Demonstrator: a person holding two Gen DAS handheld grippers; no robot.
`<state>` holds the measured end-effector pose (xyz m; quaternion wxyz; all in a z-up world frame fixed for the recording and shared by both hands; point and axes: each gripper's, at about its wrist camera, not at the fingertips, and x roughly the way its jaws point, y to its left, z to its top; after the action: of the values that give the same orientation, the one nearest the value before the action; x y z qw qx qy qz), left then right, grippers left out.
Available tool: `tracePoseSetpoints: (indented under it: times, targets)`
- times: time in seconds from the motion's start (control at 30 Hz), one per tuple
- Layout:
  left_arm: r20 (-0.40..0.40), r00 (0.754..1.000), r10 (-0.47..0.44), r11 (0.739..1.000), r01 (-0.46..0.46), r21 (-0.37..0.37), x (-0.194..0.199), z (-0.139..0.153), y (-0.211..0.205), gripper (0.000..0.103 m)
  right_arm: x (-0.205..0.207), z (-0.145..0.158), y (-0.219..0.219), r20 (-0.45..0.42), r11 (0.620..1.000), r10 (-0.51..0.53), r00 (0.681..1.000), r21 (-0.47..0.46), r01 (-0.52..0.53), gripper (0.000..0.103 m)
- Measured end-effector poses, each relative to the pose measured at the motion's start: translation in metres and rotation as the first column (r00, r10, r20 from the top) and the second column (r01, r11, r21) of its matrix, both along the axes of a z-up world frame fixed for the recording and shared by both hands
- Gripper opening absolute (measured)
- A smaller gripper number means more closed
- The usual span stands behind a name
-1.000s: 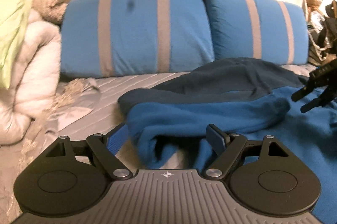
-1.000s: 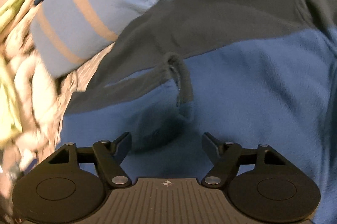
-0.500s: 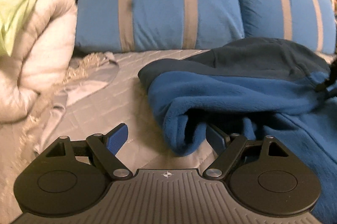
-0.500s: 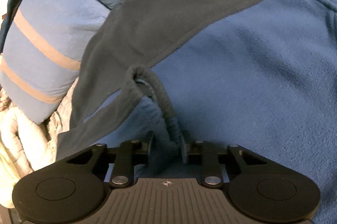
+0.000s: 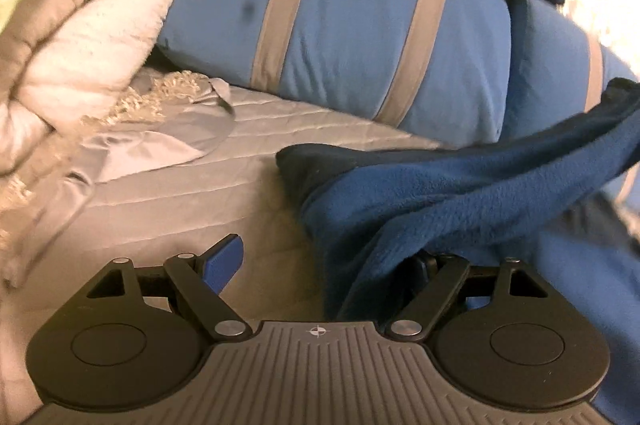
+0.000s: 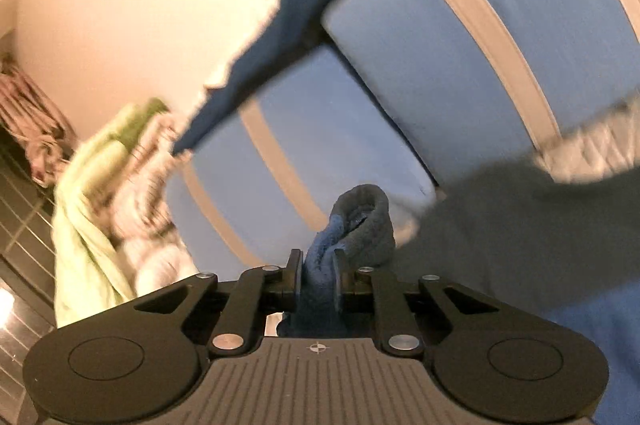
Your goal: Fold clothes
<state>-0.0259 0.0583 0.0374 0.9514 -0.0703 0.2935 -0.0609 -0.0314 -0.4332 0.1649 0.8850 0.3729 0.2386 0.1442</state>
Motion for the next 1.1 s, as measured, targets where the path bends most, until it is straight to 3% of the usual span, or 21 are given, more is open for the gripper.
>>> tracePoseSetpoints:
  times: [0.27,0.4,0.47,0.57,0.6,0.63,0.7,0.8,0.9,1.0,1.1]
  targets:
    - [-0.08,0.996,-0.046,0.999,0.047,0.005,0.019,-0.01,-0.031,0.081,-0.001,0.043,-0.021,0.078,0.997,-0.061,0.995,-0.045,0.065,0.015]
    - [-0.115,0.988,-0.104,0.994,0.099,-0.048,0.022,-0.013,-0.033,0.079,-0.007,0.059,-0.037,0.102,0.993,-0.097,0.99,-0.065,0.104,0.015]
    - [-0.135,0.981,-0.14,0.989,0.134,-0.056,0.022,-0.012,-0.034,0.055,-0.01,0.067,-0.045,0.114,0.99,-0.114,0.987,-0.074,0.123,0.015]
    - [-0.149,0.969,-0.198,0.98,0.195,-0.037,0.022,-0.008,-0.039,0.03,-0.014,0.079,-0.057,0.133,0.984,-0.14,0.981,-0.088,0.152,0.015]
    - [-0.153,0.964,-0.217,0.976,0.215,-0.027,0.021,-0.006,-0.041,0.026,-0.015,0.083,-0.061,0.139,0.982,-0.149,0.979,-0.093,0.162,0.015]
    - [-0.152,0.961,-0.231,0.973,0.233,-0.003,0.021,-0.003,-0.044,0.02,-0.017,0.085,-0.065,0.142,0.98,-0.157,0.977,-0.097,0.172,0.015]
    - [-0.124,0.965,-0.229,0.96,0.245,0.132,0.017,0.007,-0.057,0.017,-0.023,0.08,-0.076,0.128,0.977,-0.174,0.977,-0.103,0.187,0.015]
    - [-0.076,0.972,-0.223,0.92,0.236,0.313,0.012,0.019,-0.077,0.017,-0.037,0.066,-0.092,0.105,0.97,-0.205,0.973,-0.114,0.216,0.015]
    - [-0.049,0.971,-0.232,0.875,0.23,0.426,0.008,0.022,-0.091,0.017,-0.054,0.044,-0.108,0.053,0.959,-0.242,0.969,-0.14,0.247,0.014]
    - [-0.055,0.967,-0.247,0.836,0.242,0.493,0.008,0.019,-0.102,0.013,-0.071,0.017,-0.123,-0.019,0.95,-0.277,0.961,-0.156,0.271,0.014]
    - [-0.073,0.966,-0.247,0.834,0.25,0.492,0.01,0.018,-0.105,0.011,-0.098,-0.013,-0.133,-0.092,0.948,-0.308,0.947,-0.113,0.298,0.014]
